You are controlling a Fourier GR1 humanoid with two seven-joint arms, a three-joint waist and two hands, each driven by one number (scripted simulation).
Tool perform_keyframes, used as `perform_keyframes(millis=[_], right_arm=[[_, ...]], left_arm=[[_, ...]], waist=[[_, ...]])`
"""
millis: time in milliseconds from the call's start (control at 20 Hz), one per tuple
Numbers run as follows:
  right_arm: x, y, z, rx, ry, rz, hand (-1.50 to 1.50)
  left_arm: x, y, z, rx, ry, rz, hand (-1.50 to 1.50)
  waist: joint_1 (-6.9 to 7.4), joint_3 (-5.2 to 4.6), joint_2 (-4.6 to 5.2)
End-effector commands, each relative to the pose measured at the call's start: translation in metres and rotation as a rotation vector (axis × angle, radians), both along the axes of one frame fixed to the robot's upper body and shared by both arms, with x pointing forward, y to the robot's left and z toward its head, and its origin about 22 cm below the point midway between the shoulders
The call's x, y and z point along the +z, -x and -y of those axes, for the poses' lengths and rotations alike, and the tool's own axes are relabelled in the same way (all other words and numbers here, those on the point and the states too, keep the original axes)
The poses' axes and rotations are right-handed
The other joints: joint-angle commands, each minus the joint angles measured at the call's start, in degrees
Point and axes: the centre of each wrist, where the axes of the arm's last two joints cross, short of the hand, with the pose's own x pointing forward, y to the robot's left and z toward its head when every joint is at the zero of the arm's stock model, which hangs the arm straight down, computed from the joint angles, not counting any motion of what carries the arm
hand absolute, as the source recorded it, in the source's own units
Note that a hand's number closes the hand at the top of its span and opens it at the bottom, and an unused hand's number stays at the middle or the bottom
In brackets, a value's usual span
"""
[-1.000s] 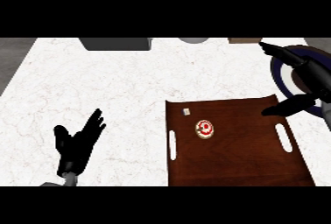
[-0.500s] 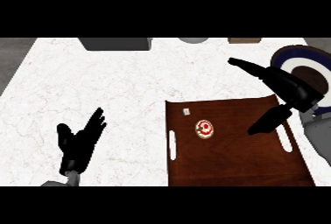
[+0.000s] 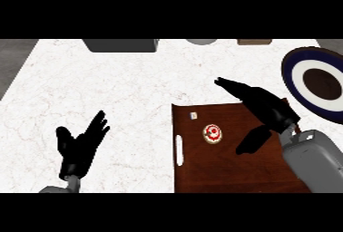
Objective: Pick the cupcake from the tray and place it in the plate
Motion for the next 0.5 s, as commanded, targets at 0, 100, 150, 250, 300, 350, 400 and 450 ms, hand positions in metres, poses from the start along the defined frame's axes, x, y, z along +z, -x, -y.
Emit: perform_keyframes(millis=[0,100,150,250,300,350,400,450], right_arm=[[-0.014,0.003,-0.025,0.006,0.021,-0.052,-1.5],[-0.038,0.02,-0.013,0.02,0.047,-0.088,-1.5],[-0.026,0.012,-0.028,0.012,0.004,-0.082,-1.5],[-0.002,0.023,-0.027,0.029,0.019,-0.064,-1.5],[-0.022,0.005,-0.036,0.024,0.03,-0.067,-1.5],[-0.036,0.025,-0.031,0.021,0.013,-0.078,-1.5],[-0.021,0.016,-0.033,0.018,0.041,-0.069,-1.5],[-0.039,0.014,-0.04,0.011,0.049,-0.055,-1.5]], left_arm=[[0.004,0.004,0.006,-0.008,-0.009,-0.028,0.0],[0.0,0.024,0.016,-0.002,0.009,-0.023,0.0],[-0.004,-0.005,0.014,-0.005,-0.004,-0.007,0.0],[-0.018,0.019,0.017,-0.015,-0.002,-0.017,0.0],[-0.003,-0.005,0.018,-0.005,0.003,-0.006,0.0],[-0.004,-0.003,0.009,-0.02,0.004,-0.024,0.0],[-0.007,-0.008,0.001,0.008,0.012,-0.004,0.0],[-0.003,0.006,0.009,-0.006,0.012,-0.016,0.0]], waist=[[0.14,-0.11,0.14],[0.16,-0.09,0.06],[-0.08,-0.12,0.15],[-0.17,-0.13,0.07],[0.01,-0.12,0.17],[-0.14,-0.11,0.14],[-0.09,-0.12,0.15],[0.08,-0.11,0.15]])
